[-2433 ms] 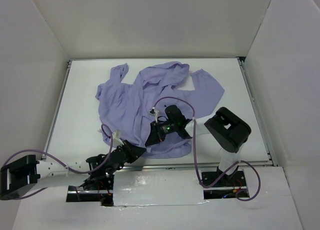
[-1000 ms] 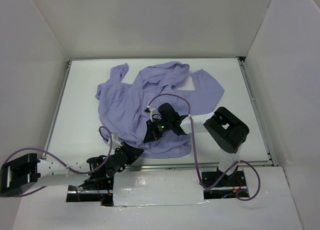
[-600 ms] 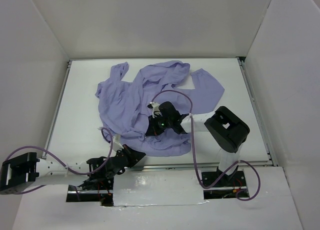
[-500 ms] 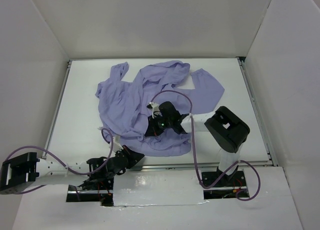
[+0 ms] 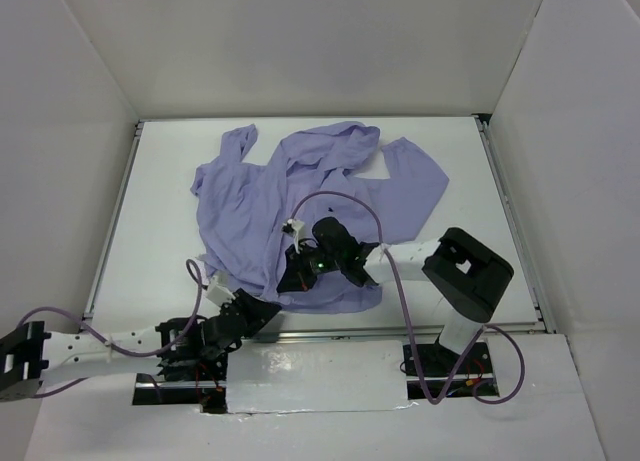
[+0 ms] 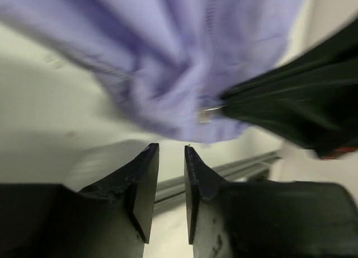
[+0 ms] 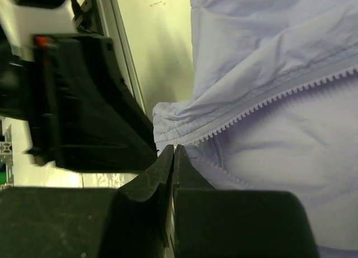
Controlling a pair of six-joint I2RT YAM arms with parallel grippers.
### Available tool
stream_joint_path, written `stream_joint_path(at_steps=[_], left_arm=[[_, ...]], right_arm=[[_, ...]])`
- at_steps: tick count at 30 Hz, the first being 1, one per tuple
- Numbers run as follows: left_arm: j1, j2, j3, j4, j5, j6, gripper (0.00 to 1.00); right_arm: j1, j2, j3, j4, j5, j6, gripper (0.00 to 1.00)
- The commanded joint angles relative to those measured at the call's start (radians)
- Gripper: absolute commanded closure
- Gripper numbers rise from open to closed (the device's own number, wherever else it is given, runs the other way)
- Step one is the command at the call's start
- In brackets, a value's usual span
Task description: Zip up the jacket
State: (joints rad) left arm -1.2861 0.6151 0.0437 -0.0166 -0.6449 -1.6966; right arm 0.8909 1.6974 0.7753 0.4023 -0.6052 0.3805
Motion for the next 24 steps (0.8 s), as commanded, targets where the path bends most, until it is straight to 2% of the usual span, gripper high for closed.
stream_joint_path(at_steps=[1, 4, 8, 13, 17, 24], left_arm=[[-0.004, -0.107, -0.113, 0.007, -0.068, 0.049, 0.61], [-0.005, -0.178, -0.11, -0.042, -0.088, 0.052, 0.6], [-0.004, -0.202, -0.107, -0.111, -0.093, -0.021, 0.6], [-0.005, -0.151, -0.119, -0.083, -0.075, -0.067, 0.6], [-0.004, -0.072, -0.108, -0.086, -0.035, -0.118, 0.66], [-0.005, -0.04, -0.091, -0.104, -0.038, -0.124, 0.59]], right_arm=[[0.028, -0.012, -0.036, 0.107, 0.083, 0.067, 1.0], [0.043, -0.005, -0.056, 0.141, 0.12, 0.112, 1.0], [0.089, 0.001, -0.064, 0.165, 0.215, 0.144, 1.0], [0.111, 0.01, -0.076, 0.205, 0.3, 0.218, 1.0], [0.126, 0.007, -0.1, 0.24, 0.372, 0.285, 1.0], [0.132, 0.01, -0.107, 0.24, 0.421, 0.302, 1.0]])
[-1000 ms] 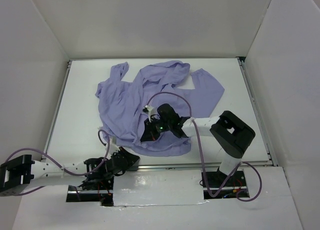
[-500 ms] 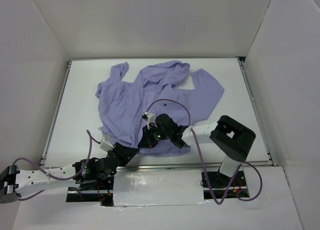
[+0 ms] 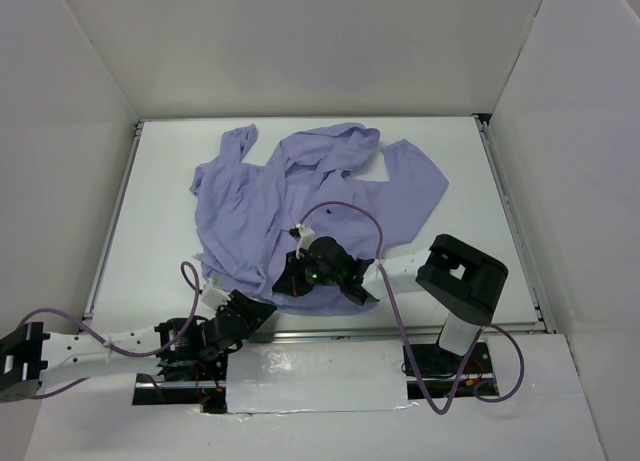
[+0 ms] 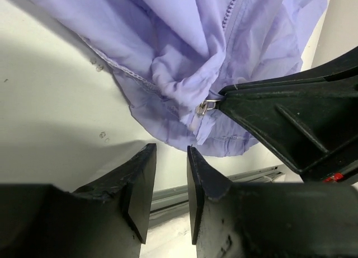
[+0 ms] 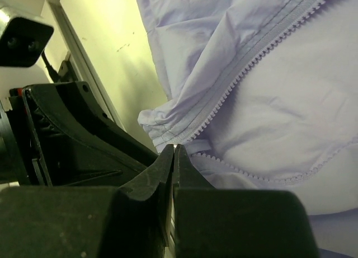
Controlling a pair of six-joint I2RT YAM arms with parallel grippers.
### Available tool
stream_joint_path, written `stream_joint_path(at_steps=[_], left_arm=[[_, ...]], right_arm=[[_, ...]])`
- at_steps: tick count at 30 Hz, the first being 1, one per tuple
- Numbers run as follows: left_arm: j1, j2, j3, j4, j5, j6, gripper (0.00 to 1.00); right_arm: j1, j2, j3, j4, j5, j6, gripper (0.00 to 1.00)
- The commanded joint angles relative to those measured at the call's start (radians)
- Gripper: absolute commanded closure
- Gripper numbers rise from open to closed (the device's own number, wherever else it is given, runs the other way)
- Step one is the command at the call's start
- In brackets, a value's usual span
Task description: Zip up the jacket
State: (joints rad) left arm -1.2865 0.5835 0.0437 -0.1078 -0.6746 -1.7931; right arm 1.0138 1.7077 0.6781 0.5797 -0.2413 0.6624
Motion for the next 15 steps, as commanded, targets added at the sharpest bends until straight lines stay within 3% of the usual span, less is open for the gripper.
stream_joint_path(at_steps=[1, 8, 15], left_arm=[[-0.005, -0.014, -0.091, -0.021, -0.014, -0.029, 0.59], [-0.005, -0.111, -0.145, 0.026, -0.088, 0.038, 0.52], [-0.004, -0.217, -0.191, 0.042, -0.163, 0.09, 0.53]], right_arm=[[0.011, -0.005, -0.008, 0.054, 0.062, 0.017, 1.0], [0.012, 0.006, -0.008, 0.069, 0.045, 0.031, 1.0], [0.012, 0.004, -0.008, 0.083, 0.028, 0.04, 1.0]])
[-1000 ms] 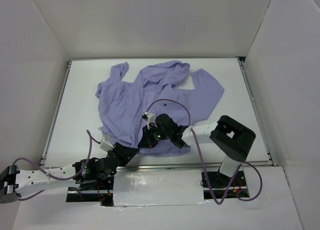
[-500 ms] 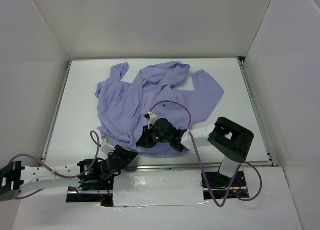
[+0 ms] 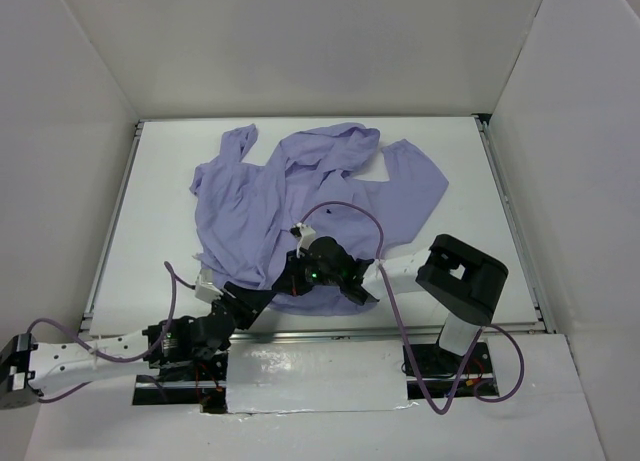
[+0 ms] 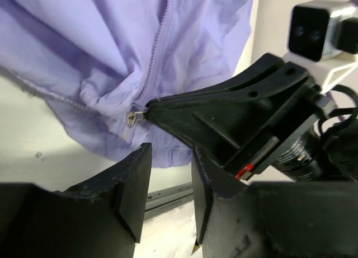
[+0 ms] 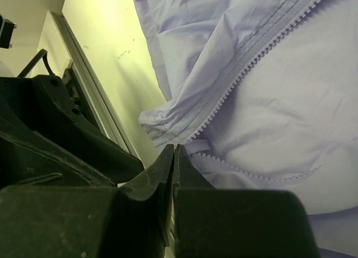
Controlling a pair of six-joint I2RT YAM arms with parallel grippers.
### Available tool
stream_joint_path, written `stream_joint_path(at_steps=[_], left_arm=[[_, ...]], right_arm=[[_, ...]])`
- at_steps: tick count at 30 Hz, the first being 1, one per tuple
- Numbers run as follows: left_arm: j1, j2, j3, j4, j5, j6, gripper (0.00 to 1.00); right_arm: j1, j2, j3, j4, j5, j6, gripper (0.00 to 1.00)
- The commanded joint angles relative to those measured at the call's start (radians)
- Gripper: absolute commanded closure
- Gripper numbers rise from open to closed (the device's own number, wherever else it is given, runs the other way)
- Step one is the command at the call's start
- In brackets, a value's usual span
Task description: Zip up the jacket
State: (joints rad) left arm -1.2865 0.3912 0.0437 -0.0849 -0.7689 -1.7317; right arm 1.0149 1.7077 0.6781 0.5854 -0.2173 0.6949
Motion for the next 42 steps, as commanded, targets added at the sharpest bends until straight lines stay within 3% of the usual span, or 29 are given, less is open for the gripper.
stream_joint_path(at_steps=[1, 7, 14, 20, 32, 42], left_arm=[[-0.005, -0.029, -0.191, 0.013, -0.076, 0.029, 0.54], [-0.004, -0.025, -0.199, 0.014, -0.069, 0.017, 0.59], [-0.004, 0.129, -0.142, -0.039, -0.01, -0.101, 0.6], [-0.005, 0.224, -0.13, -0.004, 0.008, -0.118, 0.59], [-0.005, 0.089, -0.203, 0.074, -0.073, -0.041, 0.62], [-0.004, 0.123, -0.203, 0.07, -0.067, -0.068, 0.65]], right_arm=[[0.011, 0.003, -0.008, 0.079, 0.003, 0.009, 1.0], [0.01, -0.003, -0.006, 0.074, 0.009, 0.025, 1.0], [0.01, -0.019, -0.005, 0.073, 0.018, 0.032, 1.0], [0.01, -0.02, -0.008, 0.074, 0.009, 0.031, 1.0], [0.011, -0.016, -0.006, 0.085, -0.013, 0.029, 1.0], [0.01, -0.01, 0.001, 0.08, -0.019, 0.029, 1.0]])
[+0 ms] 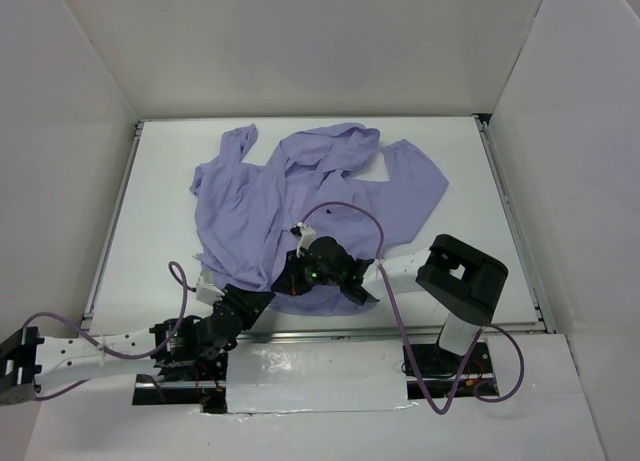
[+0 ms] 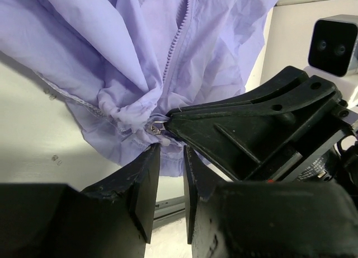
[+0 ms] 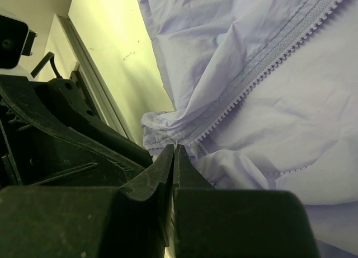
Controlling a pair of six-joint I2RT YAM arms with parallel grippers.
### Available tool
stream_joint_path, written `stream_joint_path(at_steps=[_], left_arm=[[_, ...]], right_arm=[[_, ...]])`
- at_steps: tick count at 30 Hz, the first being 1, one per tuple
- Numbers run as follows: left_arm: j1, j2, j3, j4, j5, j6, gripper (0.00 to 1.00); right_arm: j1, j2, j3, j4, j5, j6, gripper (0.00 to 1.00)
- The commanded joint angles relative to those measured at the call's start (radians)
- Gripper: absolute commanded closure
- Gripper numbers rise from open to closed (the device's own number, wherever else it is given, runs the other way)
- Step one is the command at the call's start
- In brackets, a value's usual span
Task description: Zip up the jacket
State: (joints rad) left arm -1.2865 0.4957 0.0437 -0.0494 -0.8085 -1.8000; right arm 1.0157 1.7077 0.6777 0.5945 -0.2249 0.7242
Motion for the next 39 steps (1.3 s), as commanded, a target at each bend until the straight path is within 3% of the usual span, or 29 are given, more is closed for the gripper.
stream_joint_path(at_steps=[1, 7, 12, 27, 32, 35, 39], left_arm=[[-0.004, 0.024, -0.203, 0.034, -0.02, -0.005, 0.64], [-0.004, 0.061, -0.2, 0.016, 0.005, -0.044, 0.56], [-0.005, 0.058, -0.196, -0.001, -0.004, -0.048, 0.55], [-0.004, 0.079, -0.189, -0.003, -0.009, -0.064, 0.77], [-0.004, 0.073, -0.189, -0.017, -0.006, -0.071, 0.8], [-0.005, 0.072, -0.188, -0.023, -0.004, -0.071, 0.98], [-0.004, 0.087, -0.18, -0.038, -0.003, -0.078, 1.0]], right_arm=[[0.009, -0.011, 0.002, 0.071, -0.011, 0.0, 1.0], [0.011, -0.005, 0.006, 0.068, -0.014, 0.0, 1.0], [0.008, -0.003, 0.006, 0.065, -0.017, -0.005, 1.0], [0.008, -0.006, 0.006, 0.057, -0.011, -0.017, 1.0], [0.011, -0.002, 0.0, 0.065, -0.011, -0.016, 1.0], [0.009, -0.003, -0.001, 0.067, -0.011, -0.017, 1.0], [0.009, -0.003, -0.001, 0.065, -0.013, -0.02, 1.0]])
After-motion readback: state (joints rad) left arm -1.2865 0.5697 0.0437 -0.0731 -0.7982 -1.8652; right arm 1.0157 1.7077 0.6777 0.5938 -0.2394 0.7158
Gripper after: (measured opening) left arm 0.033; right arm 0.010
